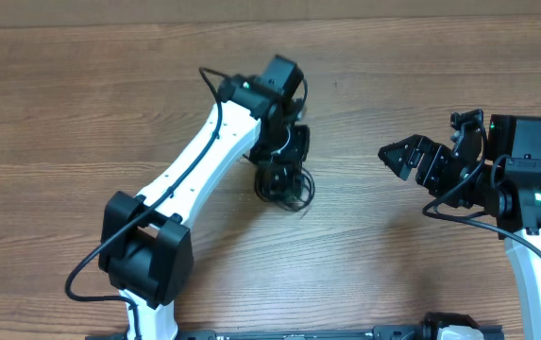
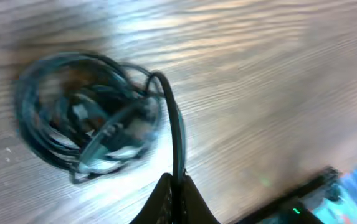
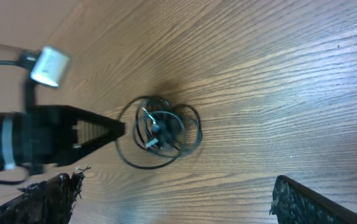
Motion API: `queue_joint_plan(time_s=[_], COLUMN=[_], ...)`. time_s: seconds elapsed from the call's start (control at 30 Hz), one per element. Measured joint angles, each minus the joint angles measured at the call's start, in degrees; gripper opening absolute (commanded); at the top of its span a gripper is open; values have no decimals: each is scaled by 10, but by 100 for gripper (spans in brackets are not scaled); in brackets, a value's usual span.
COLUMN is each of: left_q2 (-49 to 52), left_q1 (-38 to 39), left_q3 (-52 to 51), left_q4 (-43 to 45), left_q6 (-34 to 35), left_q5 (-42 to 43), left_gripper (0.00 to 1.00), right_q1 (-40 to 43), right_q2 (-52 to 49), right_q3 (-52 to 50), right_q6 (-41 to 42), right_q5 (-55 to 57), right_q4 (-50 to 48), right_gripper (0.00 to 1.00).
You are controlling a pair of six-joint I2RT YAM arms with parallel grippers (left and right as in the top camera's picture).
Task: Untangle cables
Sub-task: 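Grasp a cable end with the left gripper and lift it upward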
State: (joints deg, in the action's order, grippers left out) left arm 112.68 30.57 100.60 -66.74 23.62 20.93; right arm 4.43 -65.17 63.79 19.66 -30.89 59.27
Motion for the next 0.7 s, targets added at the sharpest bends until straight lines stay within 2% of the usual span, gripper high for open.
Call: queue_joint_plan(time_s=[0.4,0.7], left_q2=[0,1], left_q1=[1,1], left_q3=[114,282], left_q4=[-53,-123], left_q6=[-29,-26], left_q5=[103,120], left_gripper=[4,4], right_q1=[0,0], right_q2=[0,-2], right_q3=[0,0], right_q6=[0,0], right_q5=[3,4], right_q4=[0,-1], right_gripper=[100,100])
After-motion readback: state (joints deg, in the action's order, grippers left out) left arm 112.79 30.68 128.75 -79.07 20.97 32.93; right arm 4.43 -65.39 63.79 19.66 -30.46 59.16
